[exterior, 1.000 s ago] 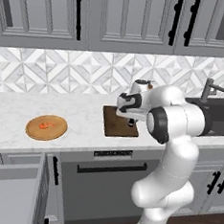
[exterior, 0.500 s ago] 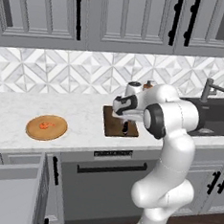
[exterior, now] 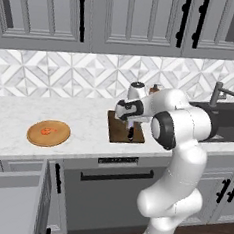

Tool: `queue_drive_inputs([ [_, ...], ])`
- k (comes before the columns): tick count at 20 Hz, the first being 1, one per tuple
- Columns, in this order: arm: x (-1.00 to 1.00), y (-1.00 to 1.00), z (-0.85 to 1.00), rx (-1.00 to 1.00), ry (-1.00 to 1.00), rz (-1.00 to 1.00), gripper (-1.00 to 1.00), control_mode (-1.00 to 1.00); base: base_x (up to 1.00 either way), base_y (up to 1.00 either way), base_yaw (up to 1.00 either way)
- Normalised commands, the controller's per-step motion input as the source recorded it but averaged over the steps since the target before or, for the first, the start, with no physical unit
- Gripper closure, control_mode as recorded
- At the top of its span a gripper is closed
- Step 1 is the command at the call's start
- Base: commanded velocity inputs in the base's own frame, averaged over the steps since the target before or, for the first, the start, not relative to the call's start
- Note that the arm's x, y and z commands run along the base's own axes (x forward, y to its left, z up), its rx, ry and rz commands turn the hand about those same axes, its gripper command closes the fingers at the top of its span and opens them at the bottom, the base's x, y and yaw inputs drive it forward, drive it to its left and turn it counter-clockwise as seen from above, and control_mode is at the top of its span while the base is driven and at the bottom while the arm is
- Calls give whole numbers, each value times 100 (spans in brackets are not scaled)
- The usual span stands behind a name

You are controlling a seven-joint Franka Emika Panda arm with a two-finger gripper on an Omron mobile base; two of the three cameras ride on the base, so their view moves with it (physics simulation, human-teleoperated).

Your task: Pick up the knife from the drawer and place it on the cutting board. Then place the meat from the plate to the cutting board.

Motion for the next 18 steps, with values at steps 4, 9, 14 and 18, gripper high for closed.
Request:
queue_drive_inputs([
  [4,-20,60,34,1,-19,29,-100,-100,0,0,0],
  [9,0,76,51,0,-7,43,-100,-100,0,0,0],
  [14,0,76,48,4,1,42,-100,-100,0,0,0],
  [18,0,97,6,-2,4,45,-100,-100,0,0,0],
])
